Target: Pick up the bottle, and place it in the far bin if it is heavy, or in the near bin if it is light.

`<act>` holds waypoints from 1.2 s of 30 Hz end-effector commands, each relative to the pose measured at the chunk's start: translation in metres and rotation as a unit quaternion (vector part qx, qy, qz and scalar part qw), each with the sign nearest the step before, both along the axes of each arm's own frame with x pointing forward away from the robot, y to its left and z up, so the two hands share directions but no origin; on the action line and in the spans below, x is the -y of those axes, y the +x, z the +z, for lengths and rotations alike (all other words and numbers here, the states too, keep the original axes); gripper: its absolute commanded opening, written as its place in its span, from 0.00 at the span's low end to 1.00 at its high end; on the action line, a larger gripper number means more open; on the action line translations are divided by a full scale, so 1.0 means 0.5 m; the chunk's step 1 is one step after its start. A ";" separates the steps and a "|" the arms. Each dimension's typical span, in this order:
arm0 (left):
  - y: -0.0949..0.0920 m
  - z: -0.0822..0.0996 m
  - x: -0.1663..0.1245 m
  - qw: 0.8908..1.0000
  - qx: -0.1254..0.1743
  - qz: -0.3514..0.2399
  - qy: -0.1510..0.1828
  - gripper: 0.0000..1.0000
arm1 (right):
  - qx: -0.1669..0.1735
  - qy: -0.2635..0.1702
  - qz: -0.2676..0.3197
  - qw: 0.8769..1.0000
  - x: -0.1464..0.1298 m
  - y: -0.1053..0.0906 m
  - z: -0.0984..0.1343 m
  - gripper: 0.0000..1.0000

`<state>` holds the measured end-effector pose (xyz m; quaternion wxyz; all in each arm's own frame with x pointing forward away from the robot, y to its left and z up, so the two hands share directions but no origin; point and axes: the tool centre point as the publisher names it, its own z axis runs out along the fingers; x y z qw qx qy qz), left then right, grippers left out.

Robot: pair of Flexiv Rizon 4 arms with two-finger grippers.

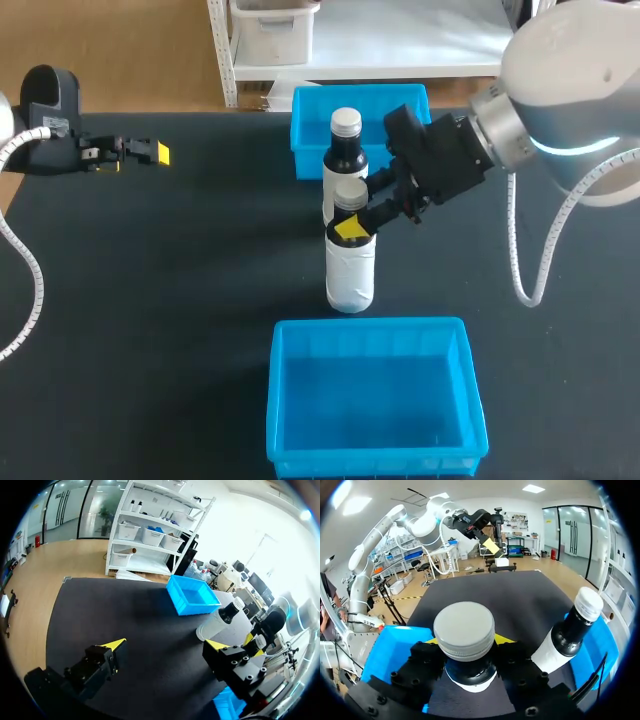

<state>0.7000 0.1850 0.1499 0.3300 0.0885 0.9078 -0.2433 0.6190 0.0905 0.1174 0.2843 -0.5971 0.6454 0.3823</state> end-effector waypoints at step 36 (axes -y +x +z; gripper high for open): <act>0.000 0.000 0.000 1.000 0.000 0.000 0.000 1.00 | 0.020 -0.024 -0.114 0.993 0.248 0.059 0.076 0.31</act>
